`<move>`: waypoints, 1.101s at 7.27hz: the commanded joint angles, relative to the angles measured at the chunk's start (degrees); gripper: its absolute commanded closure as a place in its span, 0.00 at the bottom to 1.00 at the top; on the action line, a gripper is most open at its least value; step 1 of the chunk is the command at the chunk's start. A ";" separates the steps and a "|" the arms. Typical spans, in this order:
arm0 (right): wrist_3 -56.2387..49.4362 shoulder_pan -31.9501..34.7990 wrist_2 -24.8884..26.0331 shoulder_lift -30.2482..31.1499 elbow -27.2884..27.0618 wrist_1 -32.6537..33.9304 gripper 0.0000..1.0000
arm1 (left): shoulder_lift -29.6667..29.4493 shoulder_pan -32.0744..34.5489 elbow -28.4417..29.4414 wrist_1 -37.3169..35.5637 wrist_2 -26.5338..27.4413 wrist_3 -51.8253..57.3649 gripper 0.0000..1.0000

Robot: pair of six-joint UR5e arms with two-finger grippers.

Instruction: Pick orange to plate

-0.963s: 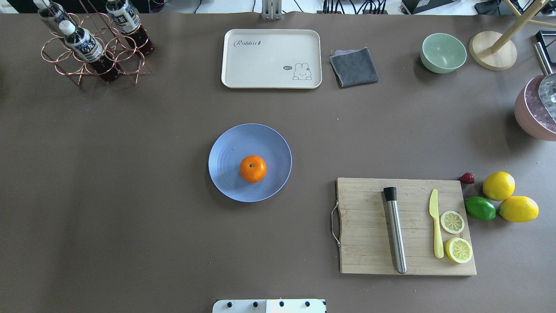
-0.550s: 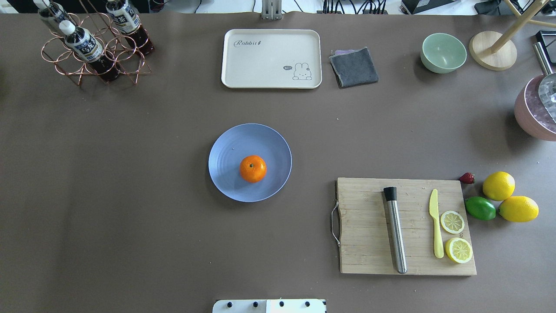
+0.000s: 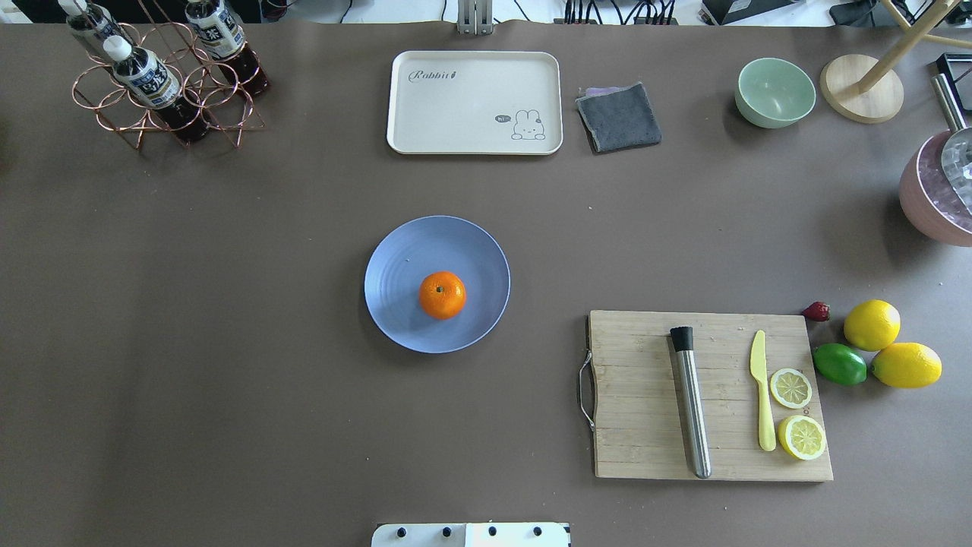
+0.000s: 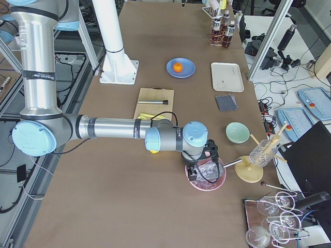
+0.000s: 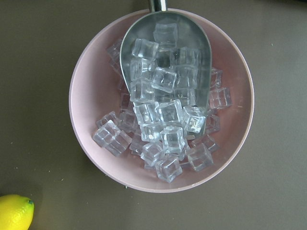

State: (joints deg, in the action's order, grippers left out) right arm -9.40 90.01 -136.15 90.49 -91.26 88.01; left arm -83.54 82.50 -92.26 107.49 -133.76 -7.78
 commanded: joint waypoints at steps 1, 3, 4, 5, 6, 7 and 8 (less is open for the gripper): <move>0.00 0.08 0.44 -0.23 -0.14 1.46 0.00 | -0.30 -0.06 -0.99 0.17 0.08 0.14 0.03; 0.00 -0.10 0.53 -0.66 -0.14 1.46 0.00 | -0.48 -0.06 -1.95 0.17 0.17 0.14 0.03; 0.08 -0.27 0.79 -0.75 -0.14 1.46 0.00 | -0.57 -0.15 -2.22 0.17 0.26 0.14 0.03; 0.09 -0.45 0.79 -0.75 -0.40 1.46 0.00 | -0.48 -0.06 -2.40 0.17 0.17 0.14 0.03; 0.09 -0.45 0.79 -0.75 -0.32 1.46 0.00 | -0.48 -0.15 -2.23 0.17 0.17 0.14 0.03; 0.09 -0.53 1.40 -0.58 -0.41 1.46 0.00 | -0.31 -0.15 -2.40 0.17 0.17 0.14 0.03; 0.09 -0.88 1.67 -0.84 -0.32 1.46 0.00 | -0.57 -0.15 -2.31 0.17 0.26 0.14 0.03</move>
State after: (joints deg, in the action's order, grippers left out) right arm -9.32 89.43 -134.89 89.78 -91.62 89.47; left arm -83.98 82.36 -94.58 107.67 -133.57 -7.65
